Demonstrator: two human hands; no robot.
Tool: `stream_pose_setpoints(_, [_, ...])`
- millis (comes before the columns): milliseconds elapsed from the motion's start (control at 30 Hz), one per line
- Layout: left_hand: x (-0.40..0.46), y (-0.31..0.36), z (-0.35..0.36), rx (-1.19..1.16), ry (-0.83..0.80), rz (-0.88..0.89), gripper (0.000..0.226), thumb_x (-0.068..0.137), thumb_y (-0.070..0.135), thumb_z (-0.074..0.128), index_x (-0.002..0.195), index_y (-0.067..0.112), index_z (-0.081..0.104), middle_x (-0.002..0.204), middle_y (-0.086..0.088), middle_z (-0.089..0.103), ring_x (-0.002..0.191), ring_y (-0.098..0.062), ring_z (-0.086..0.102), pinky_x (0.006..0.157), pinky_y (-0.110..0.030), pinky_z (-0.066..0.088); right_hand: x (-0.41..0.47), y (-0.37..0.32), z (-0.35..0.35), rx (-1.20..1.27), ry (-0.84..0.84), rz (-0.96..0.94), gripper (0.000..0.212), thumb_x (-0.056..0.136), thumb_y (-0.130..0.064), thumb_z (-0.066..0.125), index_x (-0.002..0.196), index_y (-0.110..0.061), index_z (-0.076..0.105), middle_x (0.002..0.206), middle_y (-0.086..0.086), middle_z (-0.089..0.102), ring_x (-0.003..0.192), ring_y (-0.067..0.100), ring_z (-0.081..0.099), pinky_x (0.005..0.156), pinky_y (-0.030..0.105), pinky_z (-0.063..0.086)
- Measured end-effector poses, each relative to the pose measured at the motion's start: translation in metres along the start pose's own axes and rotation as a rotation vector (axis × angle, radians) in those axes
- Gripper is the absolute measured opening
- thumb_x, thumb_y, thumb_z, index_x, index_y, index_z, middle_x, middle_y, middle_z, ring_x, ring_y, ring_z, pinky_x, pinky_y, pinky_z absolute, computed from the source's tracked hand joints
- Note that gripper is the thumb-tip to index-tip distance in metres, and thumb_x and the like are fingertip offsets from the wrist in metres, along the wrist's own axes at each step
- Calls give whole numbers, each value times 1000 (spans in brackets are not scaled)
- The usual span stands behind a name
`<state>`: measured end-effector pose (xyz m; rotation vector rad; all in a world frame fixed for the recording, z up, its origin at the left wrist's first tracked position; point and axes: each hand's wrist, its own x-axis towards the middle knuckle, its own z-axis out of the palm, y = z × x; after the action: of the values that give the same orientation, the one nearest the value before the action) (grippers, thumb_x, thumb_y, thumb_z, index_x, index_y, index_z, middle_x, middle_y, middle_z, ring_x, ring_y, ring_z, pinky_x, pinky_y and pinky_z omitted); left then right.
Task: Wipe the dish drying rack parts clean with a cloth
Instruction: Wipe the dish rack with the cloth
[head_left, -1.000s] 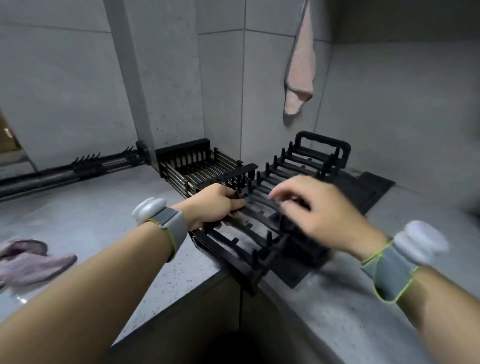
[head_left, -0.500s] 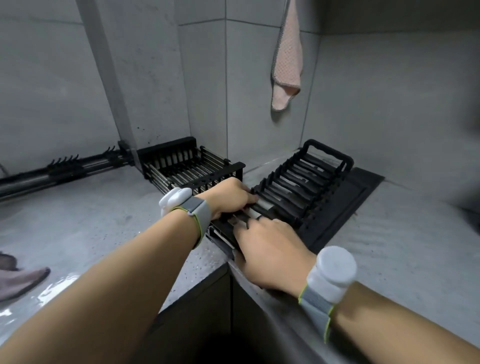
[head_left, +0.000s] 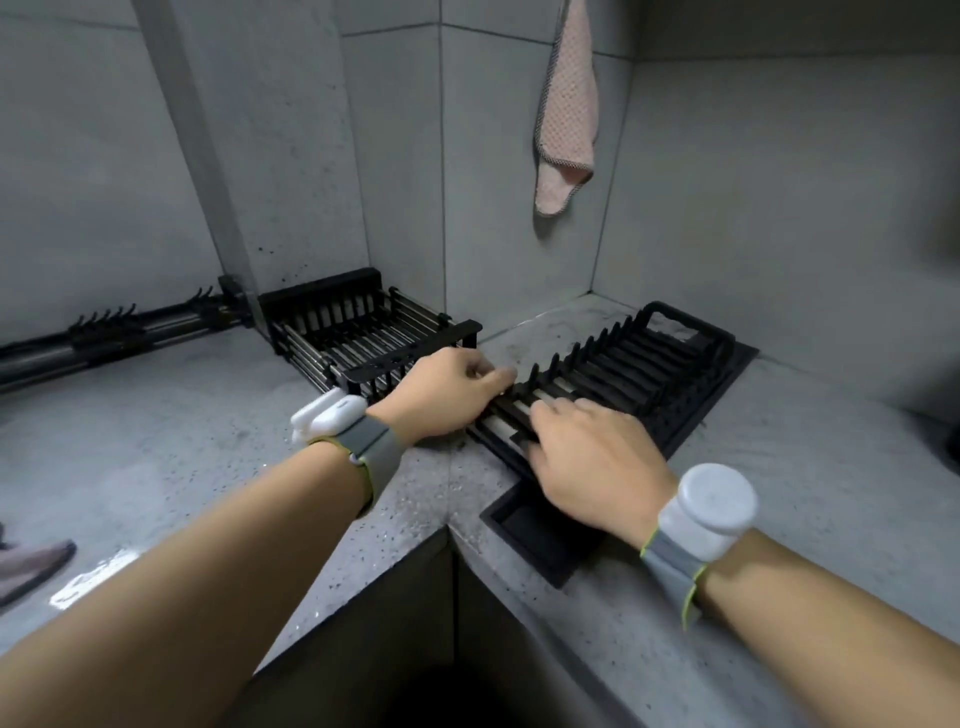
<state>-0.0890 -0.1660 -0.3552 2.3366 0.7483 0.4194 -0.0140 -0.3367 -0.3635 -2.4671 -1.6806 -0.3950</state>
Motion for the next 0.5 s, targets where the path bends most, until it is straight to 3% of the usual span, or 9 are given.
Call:
stream_pose_setpoints(67, [-10, -8, 5, -131, -34, -46, 34, 93, 55, 61, 102, 24, 70, 87, 4, 70, 76, -17, 66, 67, -29, 53, 0, 12, 3, -19, -18, 34, 23, 100, -40, 39, 106, -20, 48, 112, 1, 60, 108, 26, 56, 80, 38, 44])
stream_pose_setpoints(200, [-16, -15, 33, -240, -61, -79, 32, 92, 49, 65, 105, 20, 67, 90, -2, 74, 83, -24, 72, 80, -44, 61, -5, 28, 18, -76, -71, 82, 24, 100, -42, 38, 104, -21, 49, 108, -1, 60, 104, 23, 55, 84, 39, 45])
stream_pose_setpoints(333, [-16, -13, 56, -147, -79, -78, 37, 95, 49, 61, 116, 19, 65, 97, 4, 72, 97, -22, 68, 81, -32, 52, -7, 35, 26, -148, -89, 115, 30, 100, -43, 39, 111, -18, 52, 110, 1, 60, 107, 25, 52, 87, 39, 44])
stream_pose_setpoints(433, [-18, -8, 59, -146, -86, -84, 45, 99, 44, 56, 136, 18, 58, 117, -1, 70, 109, -20, 64, 93, -32, 50, -4, 37, 29, -161, -110, 146, 33, 99, -44, 40, 114, -16, 50, 113, 4, 59, 109, 27, 48, 87, 39, 45])
stream_pose_setpoints(500, [-19, -7, 58, -207, -108, -81, 47, 100, 40, 54, 142, 18, 52, 119, -2, 70, 108, -19, 65, 98, -34, 51, -4, 36, 30, -178, -107, 176, 36, 97, -44, 43, 118, -15, 49, 114, 6, 57, 109, 29, 46, 87, 40, 45])
